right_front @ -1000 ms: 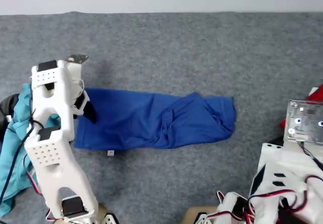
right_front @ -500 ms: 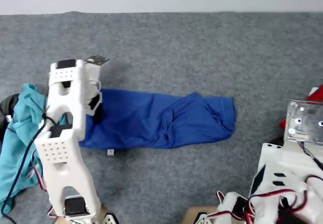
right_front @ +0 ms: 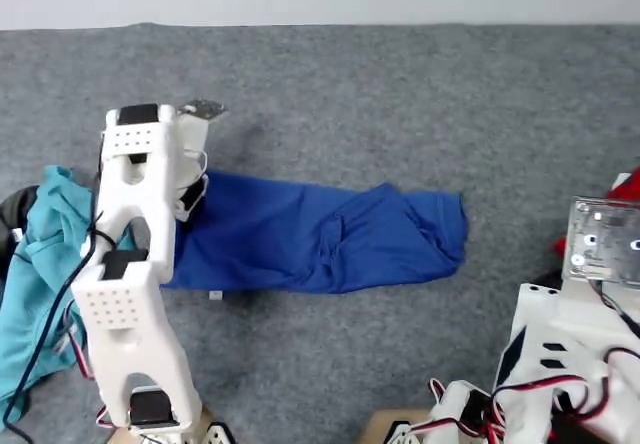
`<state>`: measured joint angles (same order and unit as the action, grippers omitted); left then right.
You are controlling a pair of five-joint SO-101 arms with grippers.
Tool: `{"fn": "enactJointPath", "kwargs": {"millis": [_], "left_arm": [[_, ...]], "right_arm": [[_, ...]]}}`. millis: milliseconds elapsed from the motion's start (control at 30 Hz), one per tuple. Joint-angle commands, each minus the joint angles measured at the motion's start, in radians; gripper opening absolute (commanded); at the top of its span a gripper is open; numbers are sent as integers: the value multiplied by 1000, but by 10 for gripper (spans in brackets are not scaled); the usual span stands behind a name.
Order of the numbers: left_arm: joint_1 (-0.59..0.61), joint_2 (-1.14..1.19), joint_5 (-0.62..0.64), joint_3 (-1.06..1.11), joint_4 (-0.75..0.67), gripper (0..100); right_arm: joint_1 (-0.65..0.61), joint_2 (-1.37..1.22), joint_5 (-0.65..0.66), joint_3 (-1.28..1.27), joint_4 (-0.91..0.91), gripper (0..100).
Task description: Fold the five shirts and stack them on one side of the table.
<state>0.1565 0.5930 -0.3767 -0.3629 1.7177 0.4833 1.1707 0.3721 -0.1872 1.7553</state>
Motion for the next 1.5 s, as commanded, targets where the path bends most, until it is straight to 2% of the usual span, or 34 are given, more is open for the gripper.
{"fn": "enactJointPath", "kwargs": {"millis": [0,300,733,1167,1467], "left_arm": [[-23,-138,2,-42,37,6],[-167,-318,32,16,37,6],[-532,-339,130,-47,9,6],[-697,-17,305,-469,35,6],[-793,153,391,-670,29,6]], "right_arm": [[16,2,5,8,38,155],[16,2,5,6,38,155],[16,2,5,3,39,155],[18,2,8,-52,38,155],[18,2,9,-54,38,155]]}}
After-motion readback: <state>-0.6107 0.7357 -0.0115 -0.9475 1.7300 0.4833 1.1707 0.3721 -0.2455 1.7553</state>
